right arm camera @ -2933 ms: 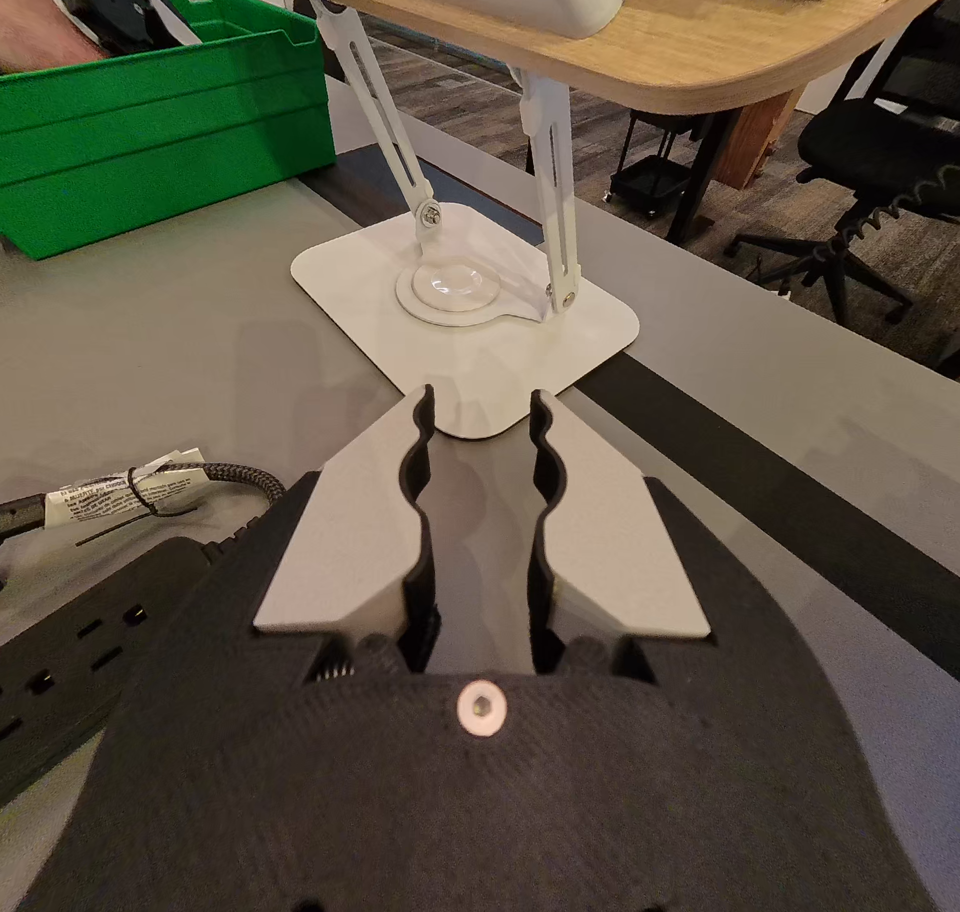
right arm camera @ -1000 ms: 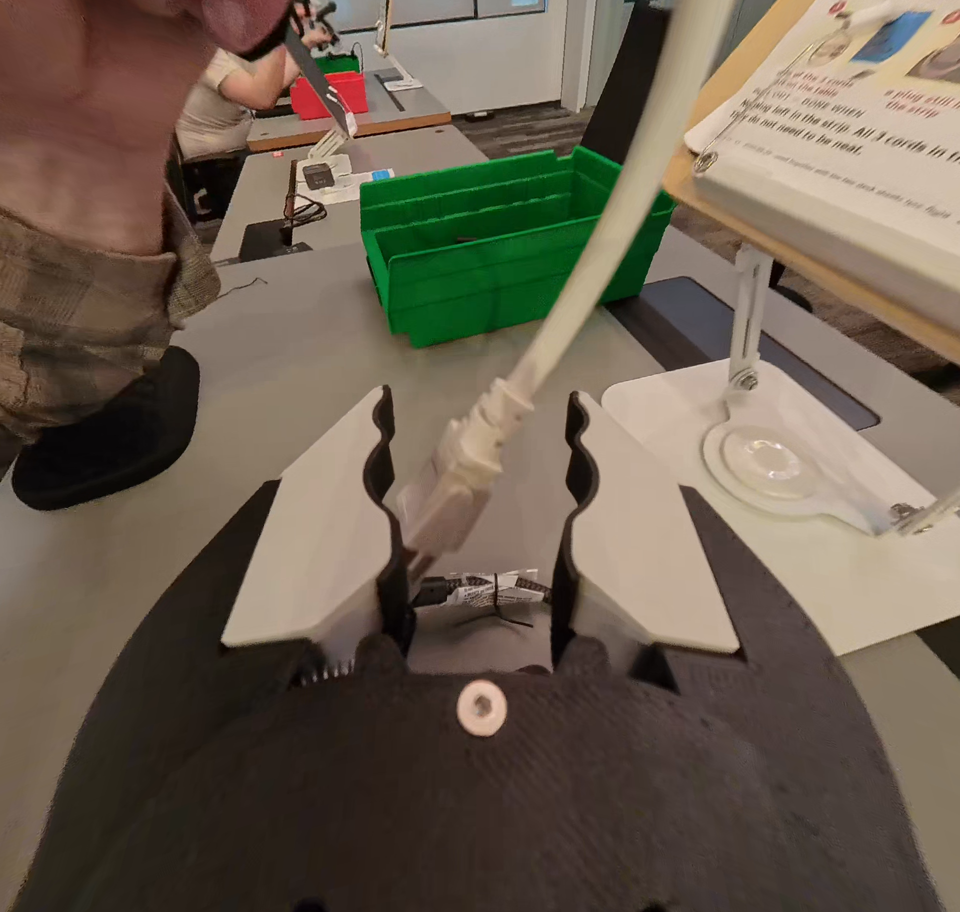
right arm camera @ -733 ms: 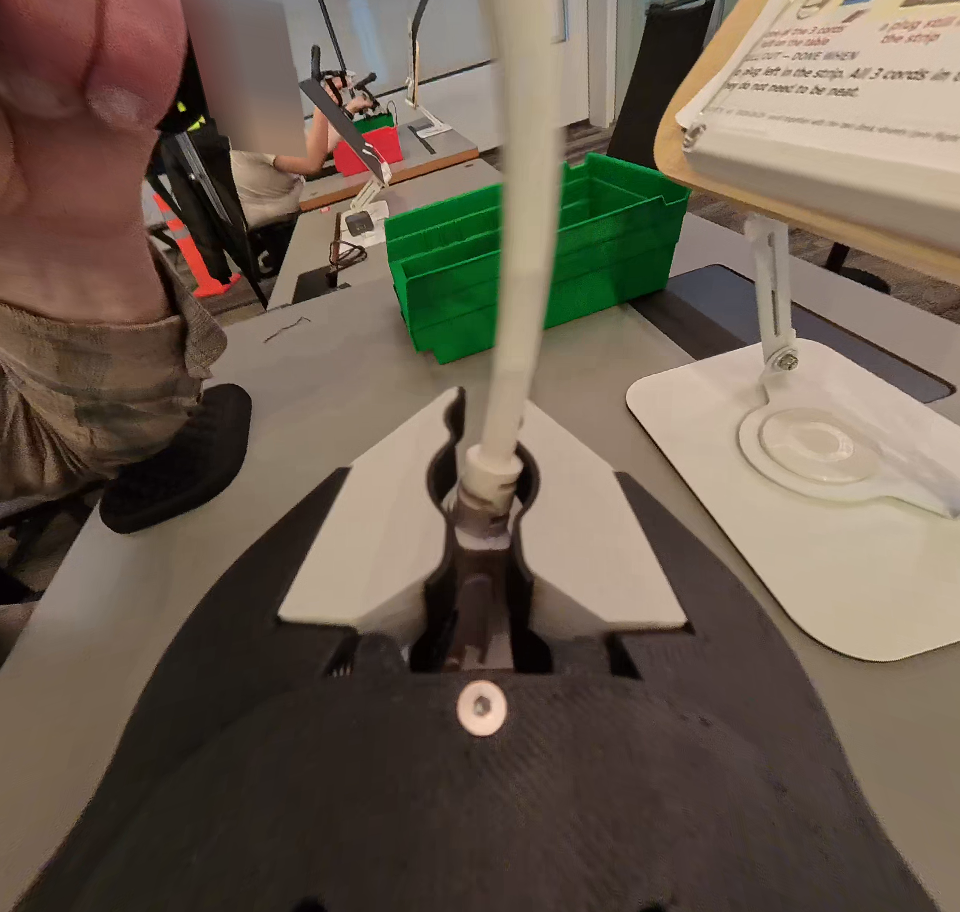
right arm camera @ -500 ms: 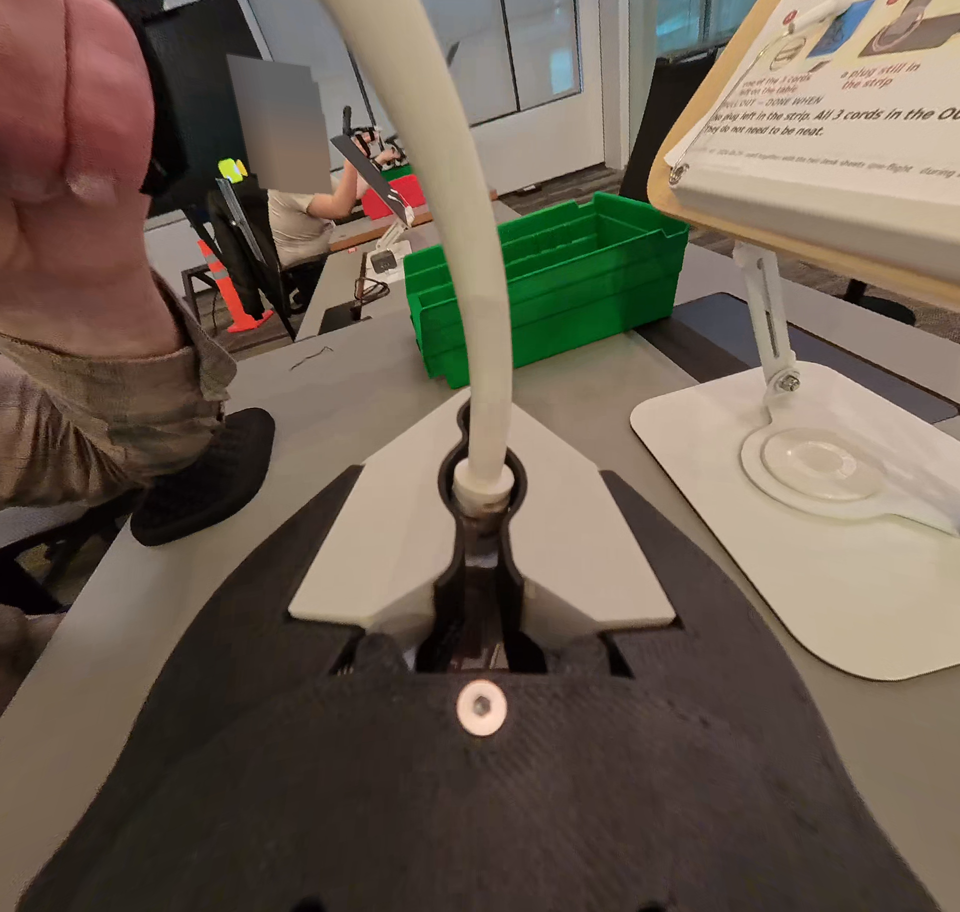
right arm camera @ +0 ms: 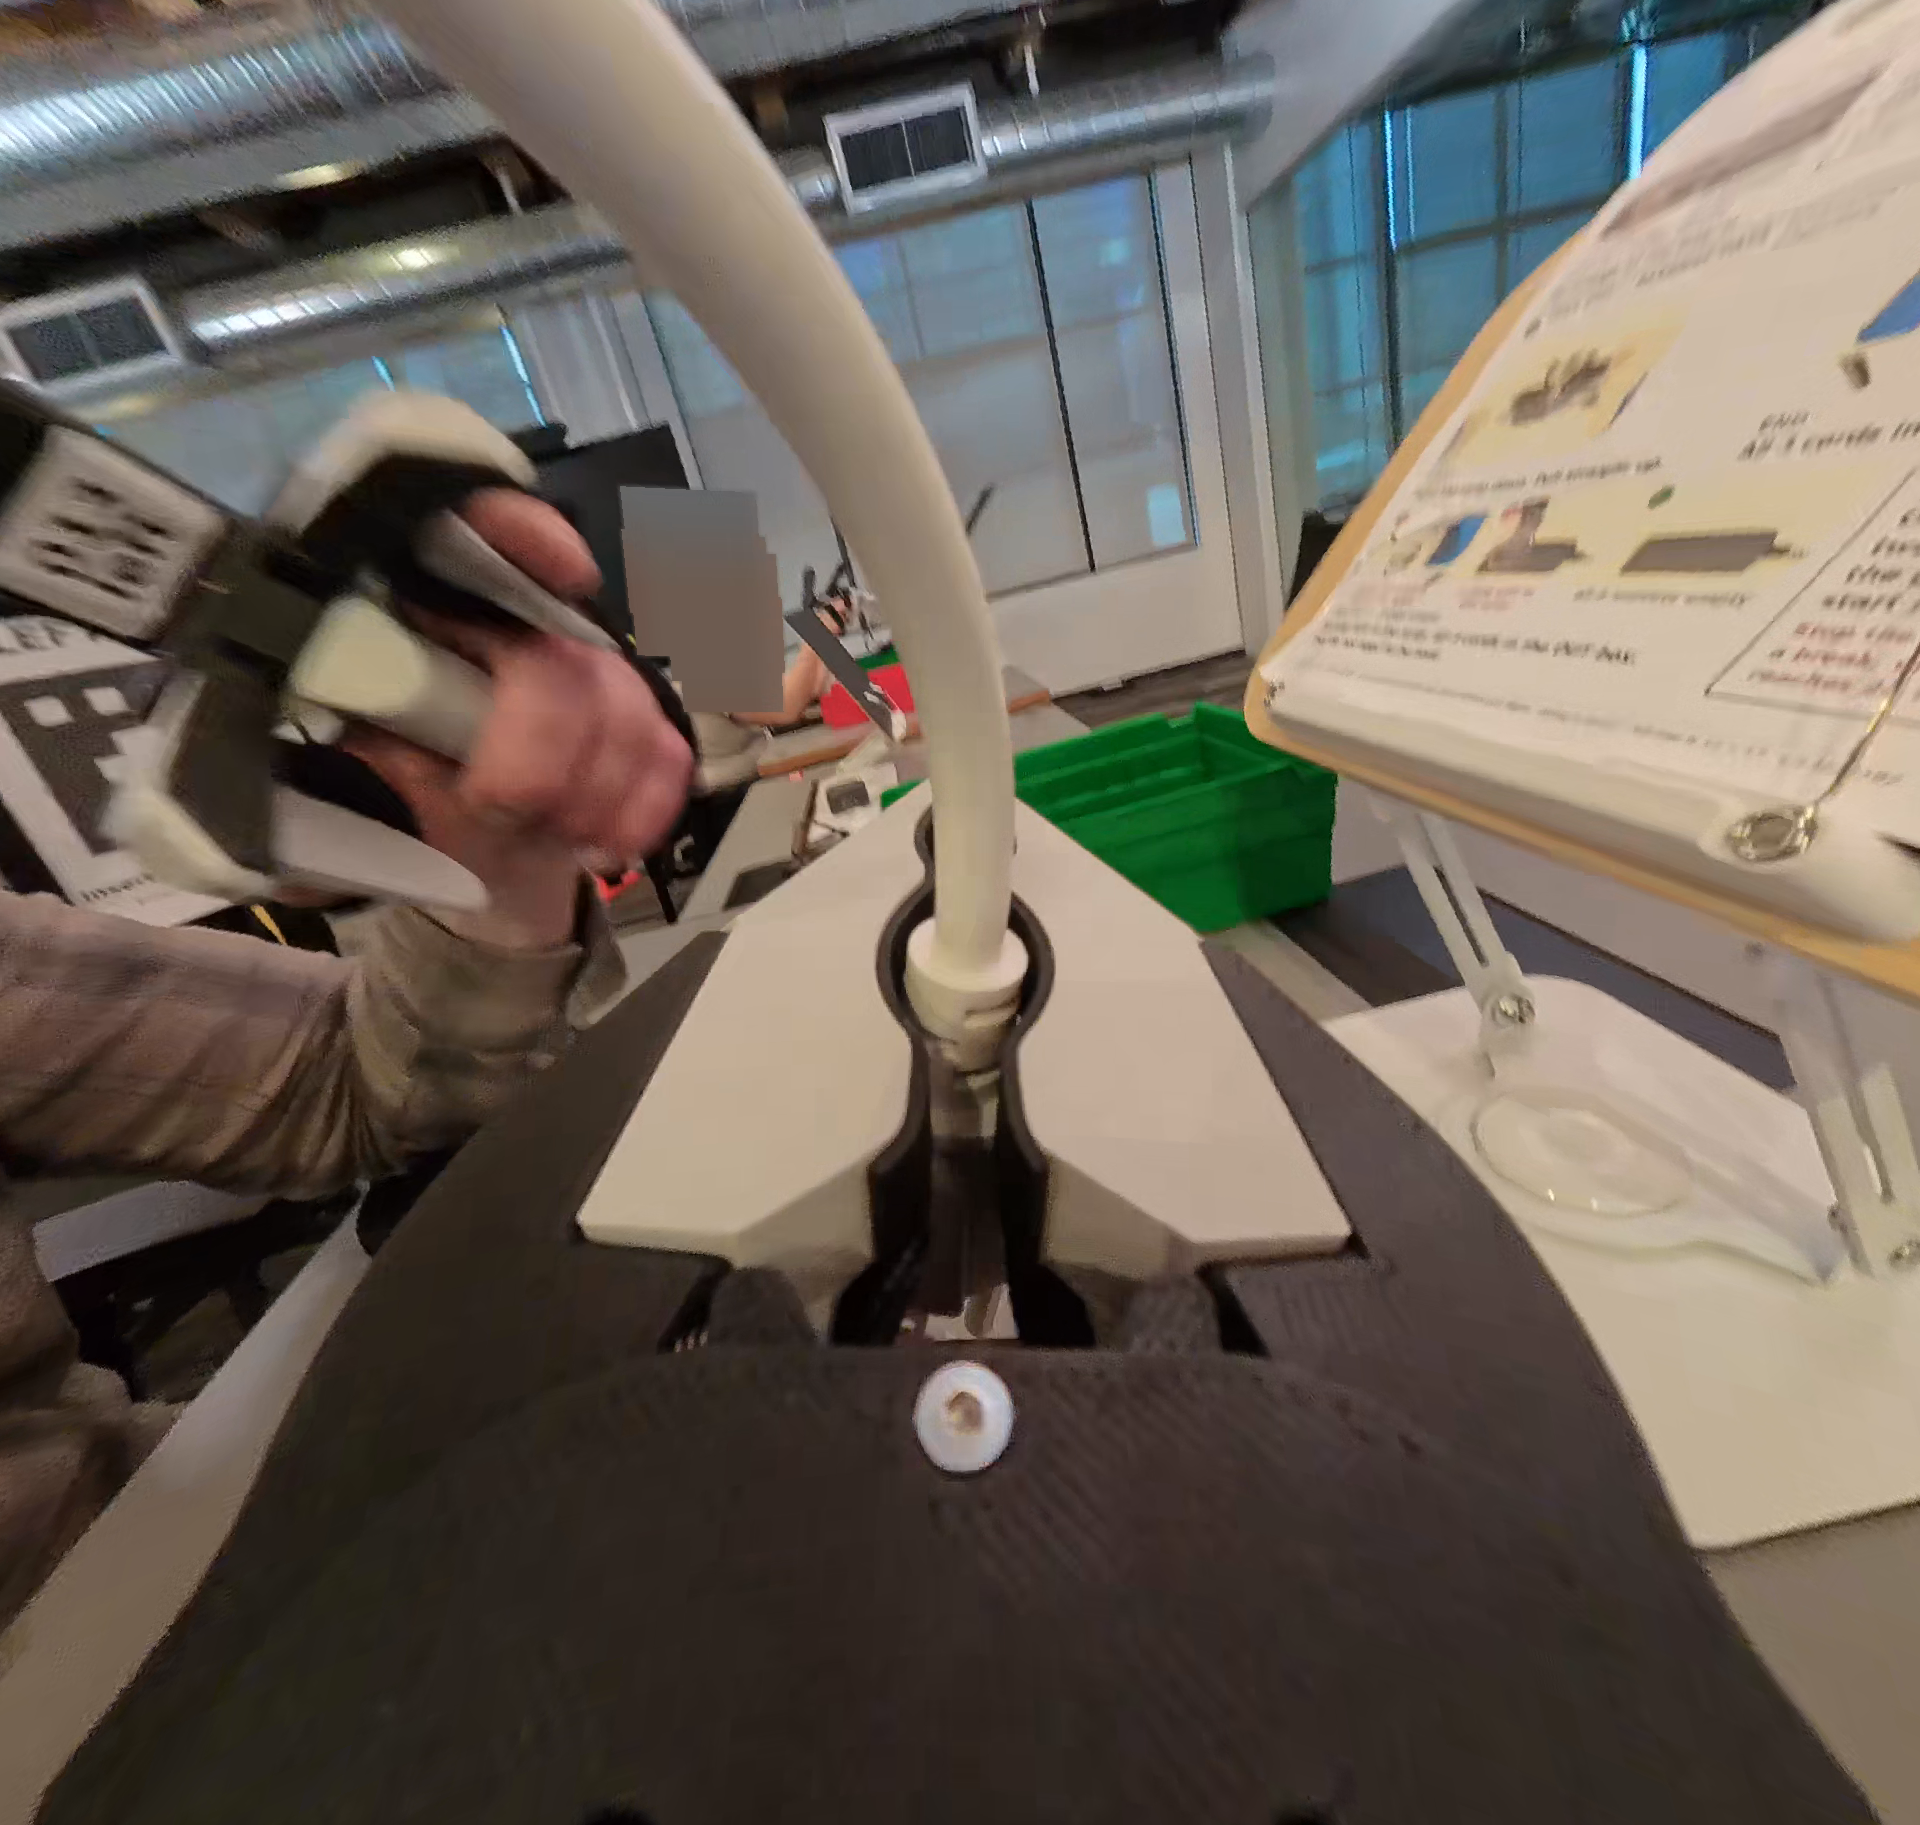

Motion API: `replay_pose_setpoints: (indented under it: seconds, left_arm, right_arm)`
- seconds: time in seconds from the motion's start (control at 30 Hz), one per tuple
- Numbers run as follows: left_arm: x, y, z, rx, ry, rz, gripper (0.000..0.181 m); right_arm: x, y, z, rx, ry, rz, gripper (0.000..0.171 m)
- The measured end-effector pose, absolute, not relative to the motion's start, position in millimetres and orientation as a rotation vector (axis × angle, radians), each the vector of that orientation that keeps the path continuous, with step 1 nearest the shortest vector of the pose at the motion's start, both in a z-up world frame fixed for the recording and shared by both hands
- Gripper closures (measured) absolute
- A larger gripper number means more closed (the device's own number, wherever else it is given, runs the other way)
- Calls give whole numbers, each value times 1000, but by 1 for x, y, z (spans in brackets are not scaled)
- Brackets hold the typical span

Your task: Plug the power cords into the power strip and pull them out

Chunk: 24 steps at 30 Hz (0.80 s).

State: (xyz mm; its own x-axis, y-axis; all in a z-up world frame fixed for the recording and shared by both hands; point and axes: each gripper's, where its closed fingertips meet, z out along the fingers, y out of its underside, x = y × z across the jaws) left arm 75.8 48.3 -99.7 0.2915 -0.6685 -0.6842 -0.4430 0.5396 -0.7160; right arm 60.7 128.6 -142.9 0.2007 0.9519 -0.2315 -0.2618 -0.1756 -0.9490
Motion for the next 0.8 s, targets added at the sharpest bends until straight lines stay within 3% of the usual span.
replay_pose_setpoints:
  seconds: [0.37, 0.57, 0.67, 0.8]
  left_arm:
    - [103, 76, -191, -1515, 1346, -832, 98]
    - [111, 75, -181, -1429, 1222, -1021, 123]
    - [110, 75, -187, -1415, 1238, -1040, 144]
    - [110, 72, -186, -1390, 1202, -1150, 148]
  right_arm:
    - [72, 97, -107, -999, -798, 1373, 171]
    - [53, 85, -115, -1006, -898, 1328, 171]
    - [46, 76, -115, -999, -940, 1320, 171]
    - [43, 74, -115, -997, -956, 1311, 171]
